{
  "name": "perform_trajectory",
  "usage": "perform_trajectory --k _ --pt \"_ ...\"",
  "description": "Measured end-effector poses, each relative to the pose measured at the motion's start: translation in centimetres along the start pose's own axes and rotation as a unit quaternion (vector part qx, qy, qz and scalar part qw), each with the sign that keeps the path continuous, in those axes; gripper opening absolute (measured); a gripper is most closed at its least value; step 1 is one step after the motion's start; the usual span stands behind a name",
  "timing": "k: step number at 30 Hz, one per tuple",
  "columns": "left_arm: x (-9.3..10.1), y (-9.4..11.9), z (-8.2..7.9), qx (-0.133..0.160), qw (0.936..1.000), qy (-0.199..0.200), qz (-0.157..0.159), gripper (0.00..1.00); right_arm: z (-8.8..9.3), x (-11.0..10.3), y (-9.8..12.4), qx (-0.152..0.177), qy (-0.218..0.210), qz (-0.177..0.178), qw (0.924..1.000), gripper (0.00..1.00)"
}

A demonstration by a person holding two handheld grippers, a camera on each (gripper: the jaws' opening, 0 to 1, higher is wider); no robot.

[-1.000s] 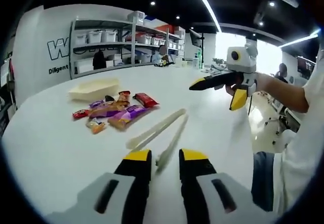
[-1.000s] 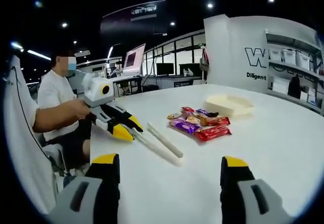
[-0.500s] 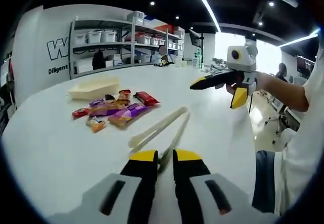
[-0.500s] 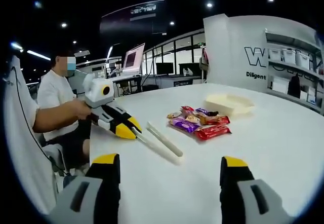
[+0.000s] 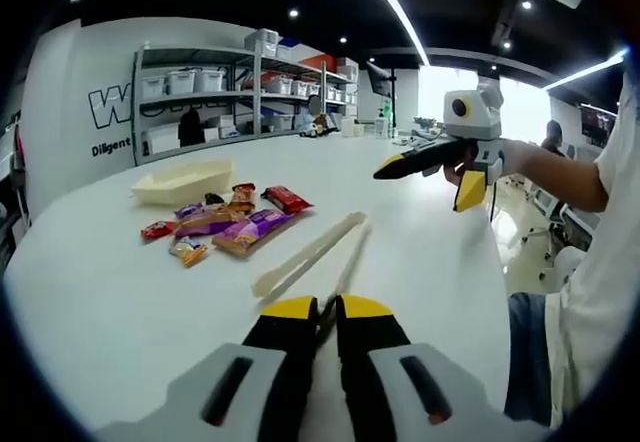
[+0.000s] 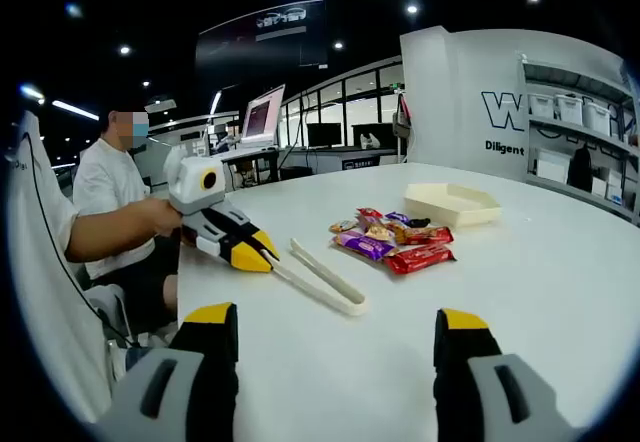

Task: Place the target food into the container with the food tongs after gripping and lifting it, then release it inside without dropping or visibly crushing the food.

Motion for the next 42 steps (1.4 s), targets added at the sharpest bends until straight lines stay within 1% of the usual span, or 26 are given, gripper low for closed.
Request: perform_trajectory --k 2,3,4,5,8,16,18,19,23,26,30,33,34,35,36,38,42 --pt "0.24 -0.14 -0.01 0.003 0.9999 0.002 0.011 0.04 0.02 -0.04 0.06 0.000 0.000 0.000 1.0000 0.79" --pt "0.34 -0.24 -0.01 0.007 0.9998 0.010 0.014 0.03 0.01 -0.05 0.10 0.000 -0.001 0.000 1.0000 0.79" --pt "0.35 -0.30 -0.05 0.008 0.9998 0.007 0.016 0.03 0.00 -0.05 0.15 0.000 -0.001 0.000 1.0000 0.79" --pt "0.23 -0.36 -0.10 0.008 0.9999 0.001 0.013 0.02 -0.02 -0.03 0.19 0.001 -0.001 0.000 1.0000 0.79" --pt "0.14 -0.37 -0.13 0.004 0.9999 -0.001 0.013 0.02 0.01 0.05 0.28 0.002 -0.003 0.000 1.0000 0.78" --pt "0.08 -0.31 -0.11 0.005 0.9998 0.005 0.016 0.03 -0.04 -0.09 0.42 0.002 -0.003 0.000 1.0000 0.78" --pt "0.11 -0.30 -0.12 0.003 0.9999 -0.005 0.014 0.03 -0.13 -0.10 0.44 0.004 -0.004 0.000 1.0000 0.78" --pt "0.20 -0.33 -0.11 0.003 0.9999 -0.003 0.016 0.03 -0.14 -0.11 0.45 0.004 -0.003 0.000 1.0000 0.78" --pt "0.01 -0.31 -0.15 0.005 0.9999 0.010 0.013 0.08 -0.04 -0.10 0.48 0.002 -0.003 0.000 1.0000 0.78" --pt "0.01 -0.35 -0.17 0.004 0.9999 0.008 0.013 0.06 -0.01 -0.06 0.50 0.002 -0.004 0.001 1.0000 0.78" --pt "0.06 -0.41 -0.44 0.011 0.9998 0.007 0.015 0.03 0.07 -0.06 0.53 0.002 -0.006 0.002 1.0000 0.78" --pt "0.07 -0.43 -0.44 0.008 0.9998 0.001 0.018 0.02 0.32 -0.06 0.51 -0.002 -0.004 0.002 1.0000 0.77" --pt "0.07 -0.48 -0.48 0.007 0.9998 -0.007 0.020 0.02 0.38 -0.07 0.52 -0.004 -0.004 0.001 1.0000 0.77" --pt "-0.02 -0.44 -0.50 0.007 0.9998 -0.008 0.017 0.02 0.40 -0.08 0.52 -0.004 -0.004 0.001 1.0000 0.77" --pt "0.01 -0.44 -0.50 0.007 0.9998 -0.003 0.019 0.02 0.44 -0.09 0.53 -0.004 -0.005 0.001 1.0000 0.77" --pt "-0.01 -0.39 -0.57 0.009 0.9998 -0.006 0.017 0.02 0.45 -0.12 0.55 -0.004 -0.007 0.001 1.0000 0.77" --pt "0.12 -0.40 -0.62 0.010 0.9997 -0.003 0.021 0.02 0.53 -0.21 0.52 -0.004 -0.006 0.001 1.0000 0.77"
Point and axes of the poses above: the point that each gripper's makers call its tool centre point, and the gripper's own axes: y roughly backward along the fingers, x roughly to its right, z roughly out of its underside, the point moved 3 cm from there along y, roughly backward along the fingers, and after that the axes turned 12 degrees about z, right-handed, at the moved point
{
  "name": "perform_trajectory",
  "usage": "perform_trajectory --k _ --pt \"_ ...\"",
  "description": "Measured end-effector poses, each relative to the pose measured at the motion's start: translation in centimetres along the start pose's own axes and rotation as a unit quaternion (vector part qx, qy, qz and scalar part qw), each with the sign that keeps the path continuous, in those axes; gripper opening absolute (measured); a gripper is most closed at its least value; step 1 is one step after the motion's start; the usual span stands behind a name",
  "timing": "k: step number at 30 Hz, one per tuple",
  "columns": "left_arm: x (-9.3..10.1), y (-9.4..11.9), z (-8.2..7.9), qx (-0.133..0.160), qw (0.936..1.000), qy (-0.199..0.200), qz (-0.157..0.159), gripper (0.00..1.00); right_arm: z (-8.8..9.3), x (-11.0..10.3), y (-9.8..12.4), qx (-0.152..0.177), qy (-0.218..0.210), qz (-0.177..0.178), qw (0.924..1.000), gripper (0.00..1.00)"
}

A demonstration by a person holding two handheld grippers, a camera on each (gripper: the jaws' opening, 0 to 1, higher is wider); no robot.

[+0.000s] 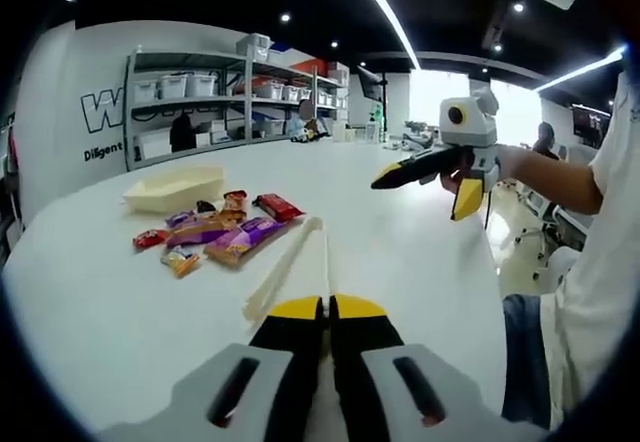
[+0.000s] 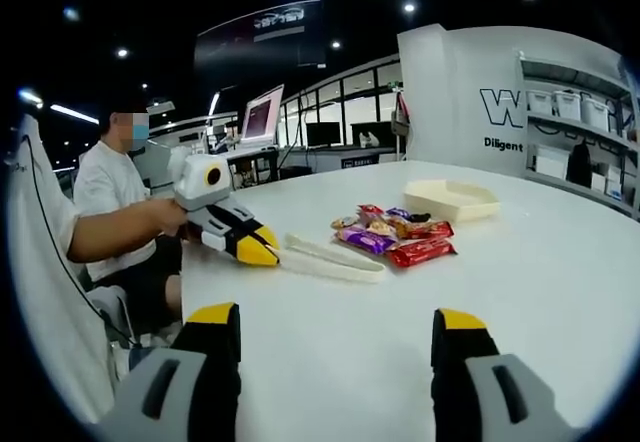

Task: Place the target food into the container with the food tongs after gripping and lifting it, then release it inside without dropping or visibly crushing the food.

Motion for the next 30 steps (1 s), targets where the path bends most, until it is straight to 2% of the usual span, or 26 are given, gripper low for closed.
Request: perform_trajectory --k 2,4,8,16,22,30 --pt "0.1 0.1 -0.2 0.008 0.9998 0.015 0.004 0.02 0.0 0.0 0.0 0.000 -0.001 -0.001 1.0000 0.77" --pt "0.2 0.1 -0.3 0.009 0.9999 0.001 0.004 0.01 -0.1 0.0 0.0 0.001 0.000 -0.001 1.0000 0.77" --pt "0.6 0.1 -0.7 0.015 0.9999 0.001 0.007 0.01 -0.1 0.0 0.0 0.000 0.000 0.000 1.0000 0.76" --pt "1.3 0.2 -2.6 0.047 0.9987 0.003 0.020 0.01 0.1 0.0 0.1 -0.002 0.000 0.001 1.0000 0.76" --pt "2.1 0.4 -3.8 0.074 0.9965 0.021 0.033 0.01 0.3 0.0 0.2 0.000 -0.005 0.003 1.0000 0.77" --pt "3.3 0.3 -4.8 0.089 0.9946 0.008 0.052 0.01 0.1 -0.2 0.1 0.008 -0.017 -0.001 0.9998 0.77"
Point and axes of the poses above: the point that each gripper's makers call its tool centre point, and the gripper's own axes: y roughly backward along the fingers, x roughly to its right, z roughly out of its underside, the point moved 3 cm from there along y, roughly backward along the fingers, and after that the axes turned 12 degrees about z, right-handed, at the moved point
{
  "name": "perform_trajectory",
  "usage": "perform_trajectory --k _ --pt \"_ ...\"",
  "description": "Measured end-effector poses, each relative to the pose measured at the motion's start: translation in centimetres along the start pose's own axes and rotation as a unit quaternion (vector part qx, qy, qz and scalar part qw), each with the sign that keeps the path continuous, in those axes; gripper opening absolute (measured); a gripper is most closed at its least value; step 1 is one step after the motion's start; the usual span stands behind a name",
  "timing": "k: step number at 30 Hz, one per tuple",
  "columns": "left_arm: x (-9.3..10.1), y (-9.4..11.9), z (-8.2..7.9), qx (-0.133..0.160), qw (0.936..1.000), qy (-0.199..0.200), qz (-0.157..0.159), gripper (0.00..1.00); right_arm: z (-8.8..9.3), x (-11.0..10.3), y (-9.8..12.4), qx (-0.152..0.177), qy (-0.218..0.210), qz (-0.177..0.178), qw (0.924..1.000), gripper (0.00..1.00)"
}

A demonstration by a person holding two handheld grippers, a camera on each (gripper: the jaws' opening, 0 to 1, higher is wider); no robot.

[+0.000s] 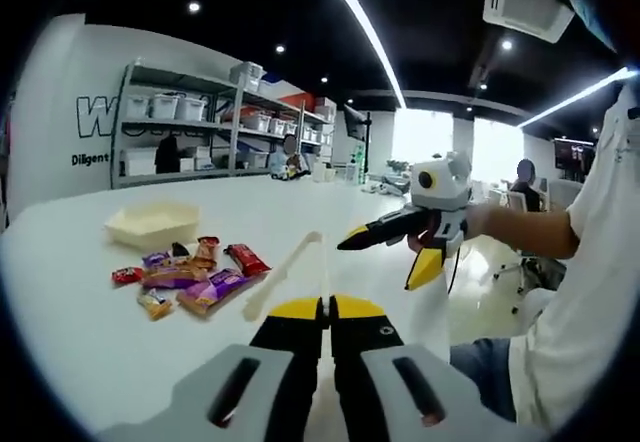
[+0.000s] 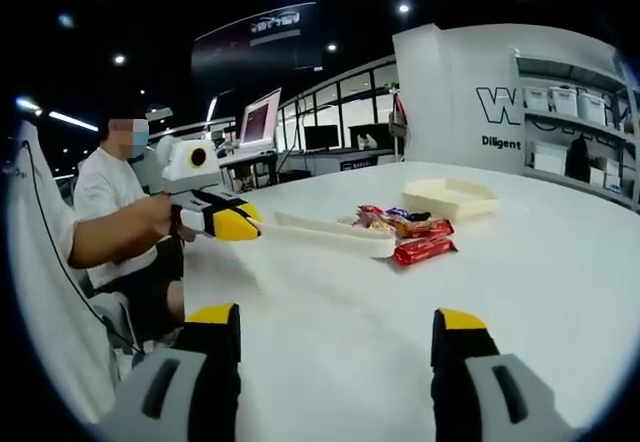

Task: Place the target food into the container with the food tongs after gripping and lifting it, then release it inside without dropping or visibly crushing the food.

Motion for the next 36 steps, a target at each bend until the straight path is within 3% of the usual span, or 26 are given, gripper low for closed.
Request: perform_trajectory --k 6,18,29,36 --pt "1.4 -0.2 -1.8 0.036 0.9990 0.000 0.028 0.01 -0.8 -0.4 0.2 0.020 -0.017 -0.011 0.9996 0.79" --pt "3.4 -0.9 -3.8 0.070 0.9958 0.001 0.059 0.01 -2.1 -1.4 0.5 0.062 -0.046 -0.039 0.9963 0.86" --pt "4.5 -1.6 -3.8 0.082 0.9926 0.017 0.088 0.01 -4.0 -2.2 1.0 0.116 -0.128 -0.092 0.9807 0.81" --pt "5.4 -2.2 -3.9 0.095 0.9888 0.031 0.110 0.01 -4.6 -2.9 1.3 0.129 -0.134 -0.115 0.9757 0.78"
Point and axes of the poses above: the point that each gripper's makers call its tool centre point, and the gripper's own axes: y roughly backward along the fingers, x roughly to its right, z roughly out of its underside, the point moved 3 cm from there along y, roughly backward along the fingers, and after that the axes turned 12 degrees about z, right-handed, at the moved point
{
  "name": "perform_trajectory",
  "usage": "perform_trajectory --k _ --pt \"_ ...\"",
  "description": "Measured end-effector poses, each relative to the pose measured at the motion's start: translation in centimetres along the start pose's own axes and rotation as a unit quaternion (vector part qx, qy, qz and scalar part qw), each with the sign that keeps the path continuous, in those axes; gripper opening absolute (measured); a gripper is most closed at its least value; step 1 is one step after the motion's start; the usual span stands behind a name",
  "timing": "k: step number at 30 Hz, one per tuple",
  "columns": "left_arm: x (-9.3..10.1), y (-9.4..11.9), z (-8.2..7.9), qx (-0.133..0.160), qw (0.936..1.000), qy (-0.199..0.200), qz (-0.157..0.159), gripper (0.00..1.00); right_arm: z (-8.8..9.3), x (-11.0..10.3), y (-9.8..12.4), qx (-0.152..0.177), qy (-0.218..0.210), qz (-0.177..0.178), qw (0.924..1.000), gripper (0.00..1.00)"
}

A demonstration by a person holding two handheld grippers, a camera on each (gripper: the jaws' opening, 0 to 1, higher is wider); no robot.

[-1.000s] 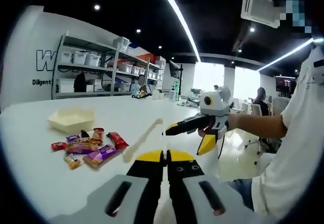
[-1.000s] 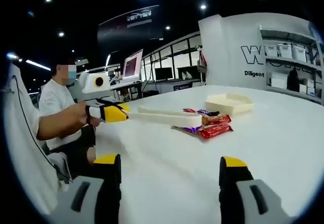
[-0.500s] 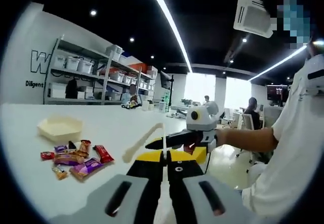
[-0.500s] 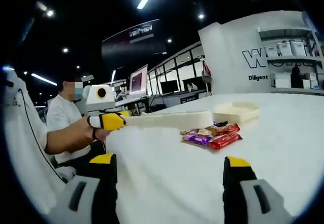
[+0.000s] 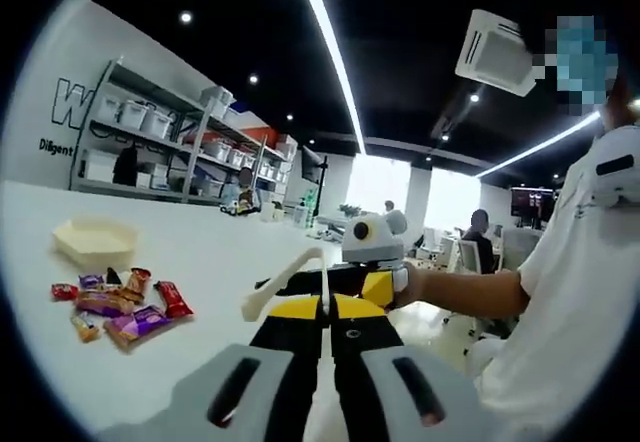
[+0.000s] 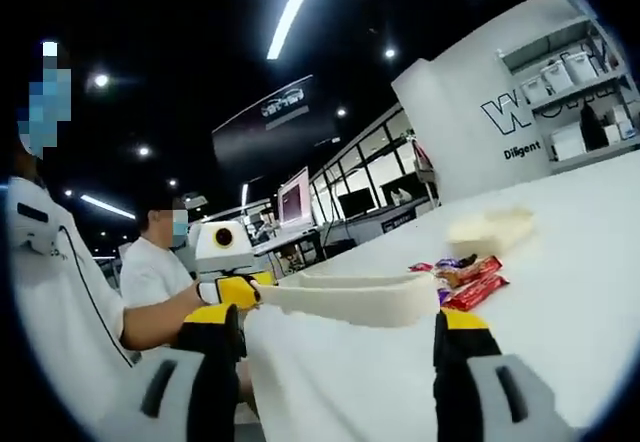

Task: Place the target food into the container with the food tongs after gripping and lifting it, then release it inside without dropping or visibly crushing the food.

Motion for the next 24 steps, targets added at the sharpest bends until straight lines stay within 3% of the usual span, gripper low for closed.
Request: perform_trajectory --k 11,24 --pt "0.7 -0.4 -0.5 0.024 0.9992 0.016 0.027 0.01 -1.0 -2.1 -0.1 0.024 -0.023 -0.054 0.9980 0.71" --pt "1.2 -0.5 -2.3 0.097 0.9931 0.044 0.049 0.01 -3.9 -4.1 0.1 0.070 -0.022 -0.091 0.9932 0.61"
Point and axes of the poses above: the point that each gripper's makers call its tool centre point, and the gripper's own axes: y roughly backward along the fingers, x roughly to its right, z roughly out of its underside, the point moved 3 cm from there along y, roughly backward along the fingers, and after that the axes turned 12 degrees about z, right-handed, at the moved point
